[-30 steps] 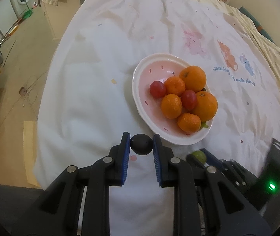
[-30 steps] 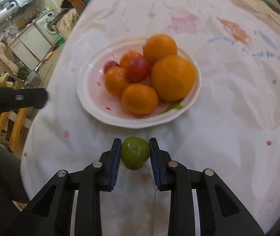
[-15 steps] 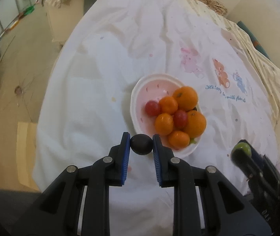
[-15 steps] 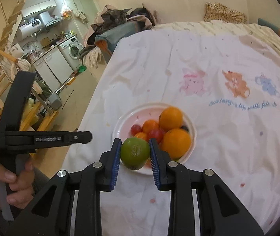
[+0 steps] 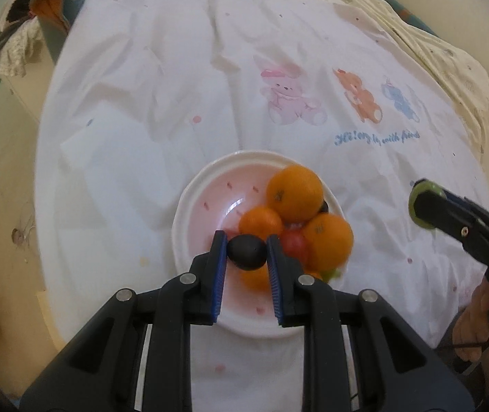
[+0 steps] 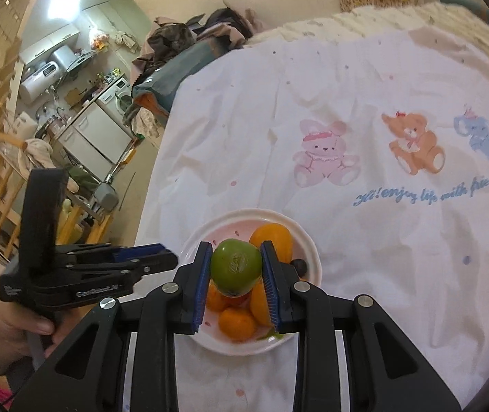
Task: Organize fruits
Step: 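Lower the plum and lime into the bowl and open both tools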
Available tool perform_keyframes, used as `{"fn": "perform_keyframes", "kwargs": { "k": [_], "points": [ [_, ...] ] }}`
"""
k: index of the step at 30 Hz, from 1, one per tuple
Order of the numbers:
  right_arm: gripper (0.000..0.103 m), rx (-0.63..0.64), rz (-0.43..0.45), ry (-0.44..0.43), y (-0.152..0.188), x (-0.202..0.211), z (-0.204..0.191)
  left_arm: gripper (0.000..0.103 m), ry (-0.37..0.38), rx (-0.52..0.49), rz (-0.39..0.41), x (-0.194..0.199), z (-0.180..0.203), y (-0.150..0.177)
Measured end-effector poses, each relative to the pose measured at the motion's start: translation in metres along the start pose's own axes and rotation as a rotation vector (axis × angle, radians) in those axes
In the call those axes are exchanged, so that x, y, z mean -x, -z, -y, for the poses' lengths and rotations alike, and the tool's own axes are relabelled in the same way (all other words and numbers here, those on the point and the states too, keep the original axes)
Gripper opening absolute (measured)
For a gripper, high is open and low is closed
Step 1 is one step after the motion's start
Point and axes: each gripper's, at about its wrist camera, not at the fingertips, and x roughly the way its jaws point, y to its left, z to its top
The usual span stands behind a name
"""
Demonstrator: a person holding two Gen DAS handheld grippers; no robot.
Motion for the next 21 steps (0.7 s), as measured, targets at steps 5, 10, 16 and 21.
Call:
{"fn": "perform_keyframes", "kwargs": {
  "k": [5, 10, 16, 21],
  "points": [
    [0.030, -0.033, -0.046, -0.025, -0.002, -0.027, 0.012, 0.020, 0.034, 0.078, -0.027, -0.031, -0.014, -0.015],
    [0.030, -0.021, -0.087, -0.031, 0.000, -0.050, 0.014, 0.020, 0.077, 0.141, -0.062, -0.060, -0.022, -0.023],
    [0.030, -0.025, -0.128, -0.038, 0.001, -0.070, 0.020, 0.044, 0.017, 0.161, -0.087, -0.074, -0.022, -0.025],
    [0.030, -0.032, -0.155, -0.053, 0.002, -0.083, 0.019, 0.061, 0.024, 0.179, -0.088, -0.072, -0.023, -0.022]
  ]
}}
